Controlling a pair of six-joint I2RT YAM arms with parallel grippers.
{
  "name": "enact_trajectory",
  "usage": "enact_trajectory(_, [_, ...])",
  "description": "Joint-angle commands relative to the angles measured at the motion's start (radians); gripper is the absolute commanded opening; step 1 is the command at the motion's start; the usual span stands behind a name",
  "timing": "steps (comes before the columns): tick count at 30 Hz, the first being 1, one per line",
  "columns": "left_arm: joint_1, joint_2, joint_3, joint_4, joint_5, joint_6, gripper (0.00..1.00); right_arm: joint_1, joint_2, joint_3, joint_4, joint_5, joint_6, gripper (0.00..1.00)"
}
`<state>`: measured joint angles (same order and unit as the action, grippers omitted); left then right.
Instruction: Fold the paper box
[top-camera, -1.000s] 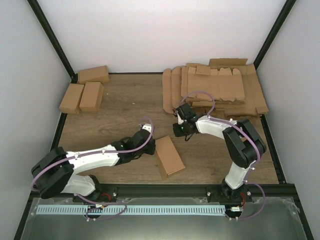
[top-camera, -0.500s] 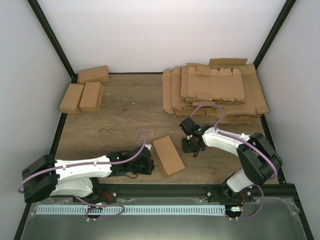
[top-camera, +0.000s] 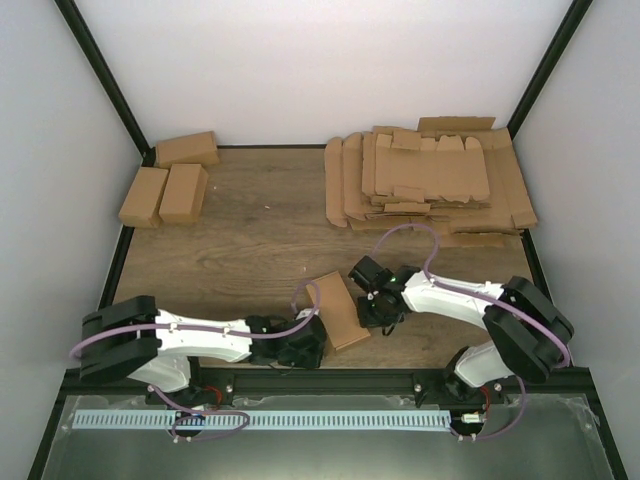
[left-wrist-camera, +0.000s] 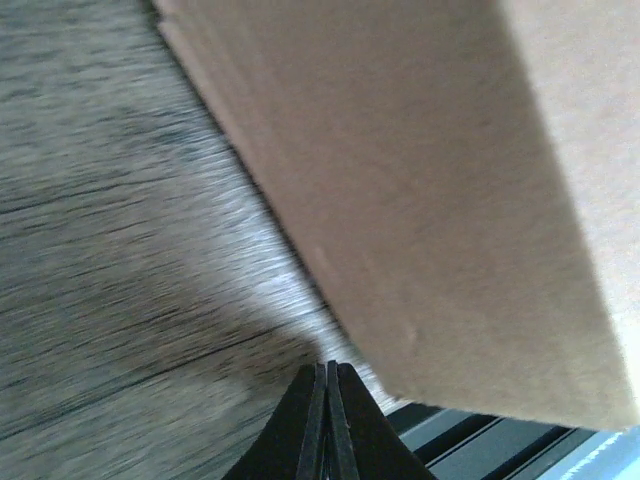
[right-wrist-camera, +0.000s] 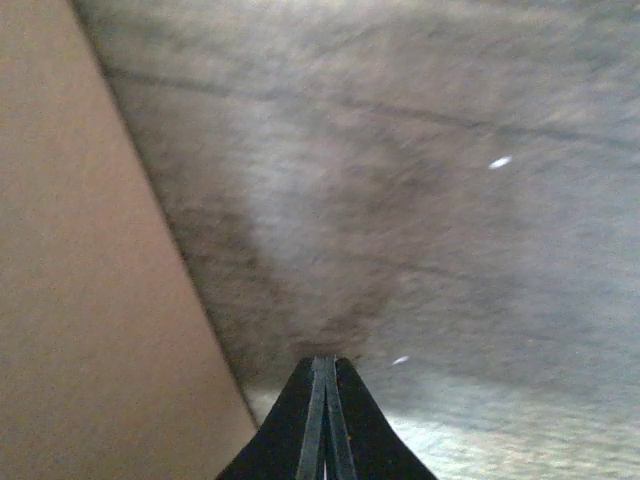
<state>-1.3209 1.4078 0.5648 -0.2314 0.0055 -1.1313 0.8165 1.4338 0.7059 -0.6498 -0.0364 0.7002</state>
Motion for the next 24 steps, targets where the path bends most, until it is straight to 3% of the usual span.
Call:
enact_trajectory(1, [-0.010, 0.031, 0.035, 0.081, 0.001, -0.028, 0.04, 0.048, -0.014, -0.011, -0.028, -0.064, 0.013, 0.01])
enact_trajectory(13, [-0.010, 0.137, 0.064, 0.231, 0.021, -0.022, 0.04, 0.074, -0.039, -0.055, 0.080, -0.249, -0.007, 0.01])
enact_trajectory(24, [-0.007, 0.026, 0.046, 0.306, -0.037, -0.027, 0.04, 0.118, -0.011, -0.067, 0.190, -0.351, 0.017, 0.01])
